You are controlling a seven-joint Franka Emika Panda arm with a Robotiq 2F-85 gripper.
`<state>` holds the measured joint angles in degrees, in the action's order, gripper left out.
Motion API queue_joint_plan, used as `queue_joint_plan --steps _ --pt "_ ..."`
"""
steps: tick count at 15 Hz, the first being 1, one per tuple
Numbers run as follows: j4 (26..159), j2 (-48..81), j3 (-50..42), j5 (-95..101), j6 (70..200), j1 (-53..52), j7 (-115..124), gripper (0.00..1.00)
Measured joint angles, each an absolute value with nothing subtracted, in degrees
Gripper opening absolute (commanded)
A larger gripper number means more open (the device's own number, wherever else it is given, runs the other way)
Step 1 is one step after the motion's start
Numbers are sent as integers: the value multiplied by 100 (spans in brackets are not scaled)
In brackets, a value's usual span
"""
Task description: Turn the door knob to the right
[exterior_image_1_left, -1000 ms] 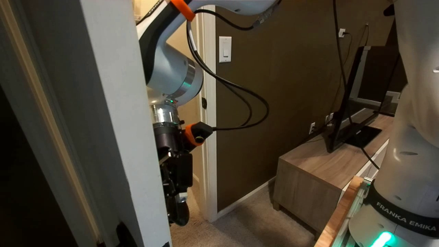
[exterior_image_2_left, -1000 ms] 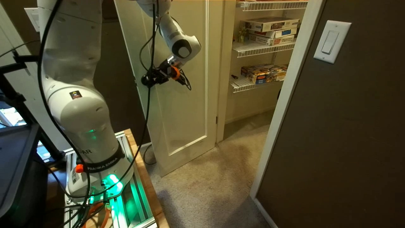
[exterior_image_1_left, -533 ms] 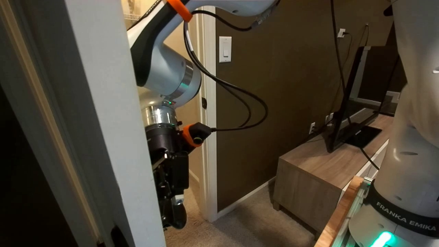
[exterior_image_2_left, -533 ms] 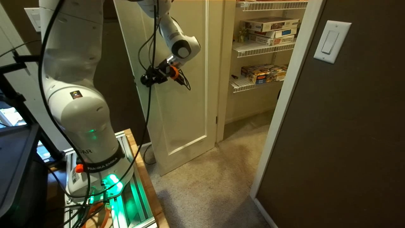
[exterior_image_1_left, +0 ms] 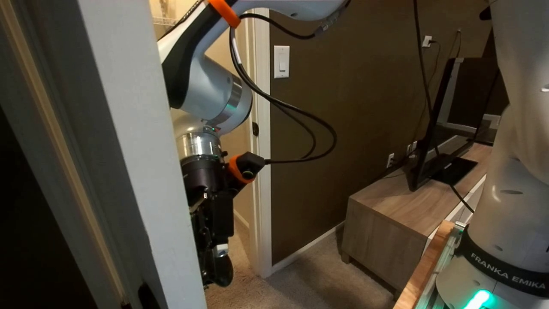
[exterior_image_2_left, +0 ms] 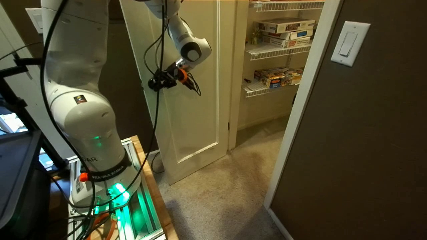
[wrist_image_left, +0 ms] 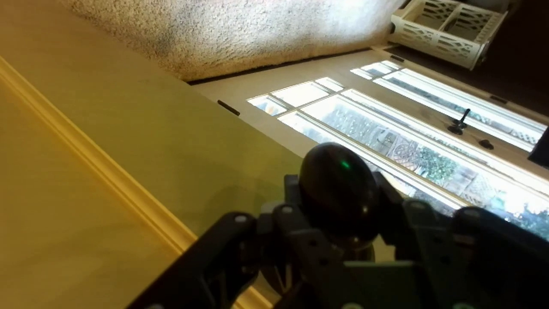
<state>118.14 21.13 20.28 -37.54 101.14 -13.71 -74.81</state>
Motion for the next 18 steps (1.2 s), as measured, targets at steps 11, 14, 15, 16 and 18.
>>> queue_joint_plan --steps 11,14,15,16,18 --pt "11793 2194 1940 -3942 10067 -1353 -5663 17" --pt "11694 2370 1905 -4079 9883 -1300 -5494 66" --pt "11639 2449 1900 -4099 9800 -1283 -5491 68" --pt "11577 2519 1897 -4118 9693 -1264 -5491 73" --pt "11436 2630 1897 -4148 9541 -1241 -5491 88"
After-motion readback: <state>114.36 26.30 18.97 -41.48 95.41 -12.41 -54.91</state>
